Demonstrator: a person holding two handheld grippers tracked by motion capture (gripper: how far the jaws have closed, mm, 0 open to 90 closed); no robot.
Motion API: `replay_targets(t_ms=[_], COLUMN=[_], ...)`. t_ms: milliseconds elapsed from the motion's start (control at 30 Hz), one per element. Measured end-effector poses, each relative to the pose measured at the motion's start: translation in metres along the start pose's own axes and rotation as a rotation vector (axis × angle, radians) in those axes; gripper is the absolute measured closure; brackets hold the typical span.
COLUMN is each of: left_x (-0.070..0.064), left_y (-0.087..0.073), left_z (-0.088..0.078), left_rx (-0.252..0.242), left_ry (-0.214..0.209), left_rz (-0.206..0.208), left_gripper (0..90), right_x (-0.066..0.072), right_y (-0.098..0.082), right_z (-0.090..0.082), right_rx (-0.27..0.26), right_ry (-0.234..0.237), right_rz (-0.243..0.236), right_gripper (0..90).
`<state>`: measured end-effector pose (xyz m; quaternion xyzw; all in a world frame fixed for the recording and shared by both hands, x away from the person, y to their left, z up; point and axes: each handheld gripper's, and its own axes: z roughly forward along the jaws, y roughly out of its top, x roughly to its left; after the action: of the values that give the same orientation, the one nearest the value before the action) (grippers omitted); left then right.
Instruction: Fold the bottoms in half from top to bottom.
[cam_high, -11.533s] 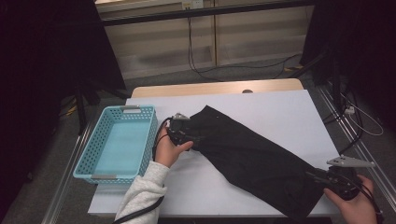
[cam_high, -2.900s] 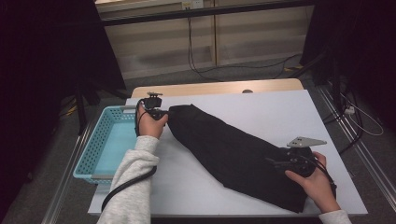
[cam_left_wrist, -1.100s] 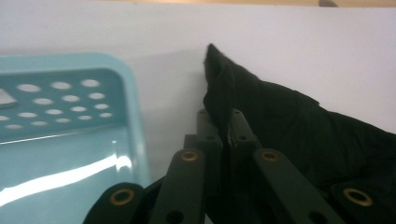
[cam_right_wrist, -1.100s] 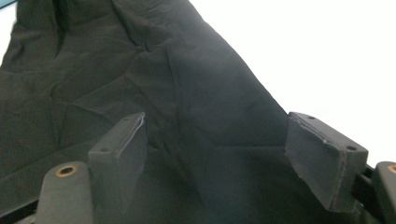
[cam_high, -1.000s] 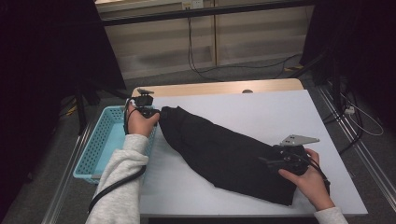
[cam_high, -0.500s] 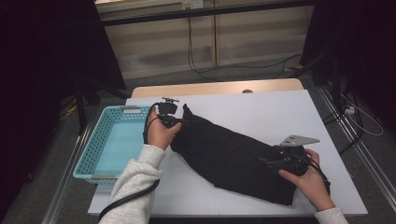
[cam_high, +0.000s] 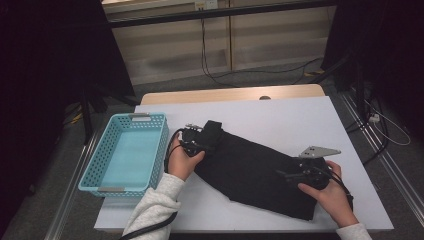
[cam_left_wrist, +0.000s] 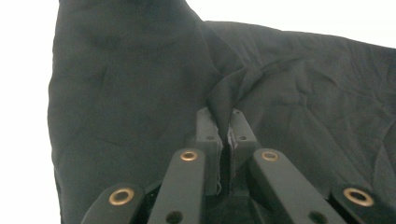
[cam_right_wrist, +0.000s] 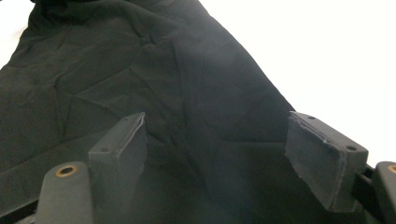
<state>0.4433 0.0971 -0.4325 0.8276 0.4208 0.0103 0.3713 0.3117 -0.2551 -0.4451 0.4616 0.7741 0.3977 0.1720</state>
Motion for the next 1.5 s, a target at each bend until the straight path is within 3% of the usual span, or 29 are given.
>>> replay_targets(t_ms=[400,567,800,1500], left_x=[-0.008,-0.017,-0.033,-0.052], left_y=[0.004,0.005,0.001,-0.001], left_z=[-0.01,-0.01,-0.003,0.007], left_rx=[-0.05,-0.07,-0.052,-0.045], left_ry=[-0.035,-0.06,-0.098,-0.146], left_rz=[0.023,0.028,0.062,0.076], left_gripper=[86.2,86.2,86.2,86.2], right_x=[-0.001,-0.001,-0.001,-0.002], right_y=[-0.001,-0.001,-0.001,-0.002], right_z=[0.001,0.0,0.0,-0.003], right_rx=[0.003,0.002,0.003,-0.003], right_ry=[-0.001,-0.003,-0.004,-0.008], right_rz=[0.0,0.003,0.003,0.008], right_gripper=[21.5,21.5,21.5,21.4])
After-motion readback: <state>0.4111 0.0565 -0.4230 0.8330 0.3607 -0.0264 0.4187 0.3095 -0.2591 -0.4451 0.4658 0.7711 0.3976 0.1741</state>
